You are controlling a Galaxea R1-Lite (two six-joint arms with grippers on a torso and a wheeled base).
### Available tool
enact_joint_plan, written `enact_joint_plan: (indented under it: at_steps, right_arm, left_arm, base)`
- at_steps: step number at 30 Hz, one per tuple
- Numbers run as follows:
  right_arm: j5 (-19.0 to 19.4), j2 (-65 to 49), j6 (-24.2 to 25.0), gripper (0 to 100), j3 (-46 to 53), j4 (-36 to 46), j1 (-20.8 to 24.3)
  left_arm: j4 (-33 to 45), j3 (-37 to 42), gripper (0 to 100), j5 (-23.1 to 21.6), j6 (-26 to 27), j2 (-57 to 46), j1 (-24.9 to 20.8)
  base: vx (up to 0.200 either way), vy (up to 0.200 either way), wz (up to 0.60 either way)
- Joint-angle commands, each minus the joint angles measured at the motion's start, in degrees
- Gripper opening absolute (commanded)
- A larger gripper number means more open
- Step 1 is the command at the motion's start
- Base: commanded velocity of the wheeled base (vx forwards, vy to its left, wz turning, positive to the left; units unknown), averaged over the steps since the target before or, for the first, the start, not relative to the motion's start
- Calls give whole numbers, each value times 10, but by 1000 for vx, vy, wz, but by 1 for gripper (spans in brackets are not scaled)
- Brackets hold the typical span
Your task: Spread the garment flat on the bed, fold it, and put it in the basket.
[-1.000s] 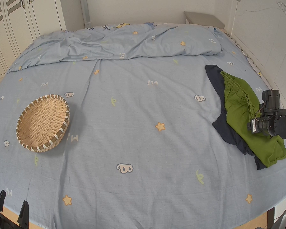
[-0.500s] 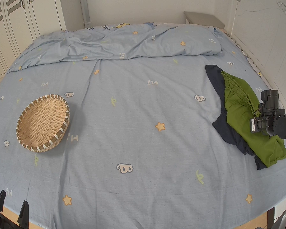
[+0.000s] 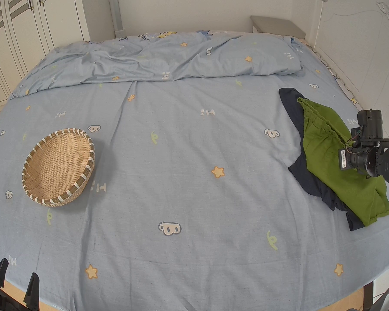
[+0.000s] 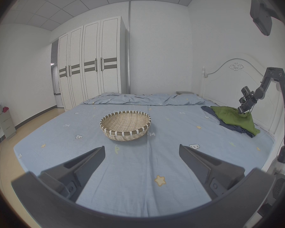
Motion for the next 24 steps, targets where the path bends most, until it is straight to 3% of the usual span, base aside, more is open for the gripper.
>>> enact_joint_plan:
  at_steps: [1, 6, 10, 12, 17, 24]
  right_arm:
    - [4, -65, 6, 0, -48, 68, 52]
    - [7, -89, 86, 0, -118, 209, 139]
    - [28, -84, 145, 0, -158, 272, 189]
    - [39, -76, 188, 0, -189, 337, 235]
    - [92, -43, 259, 0, -273, 428, 298]
    - [130, 1, 343, 0, -321, 450, 370]
  left_arm:
    - [-1, 10, 100, 1, 0, -4, 0]
    - [-1, 10, 100, 0, 0, -4, 0]
    - [-1, 10, 100, 0, 0, -4, 0]
    - [-1, 10, 100, 0, 0, -4, 0]
    - [-1, 10, 100, 0, 0, -4, 0]
    - [-1, 10, 100, 0, 0, -4, 0]
  base:
    - [0, 0, 0]
    - [0, 0, 0]
    - [0, 0, 0]
    - [0, 0, 0]
    - [0, 0, 0]
    - [0, 0, 0]
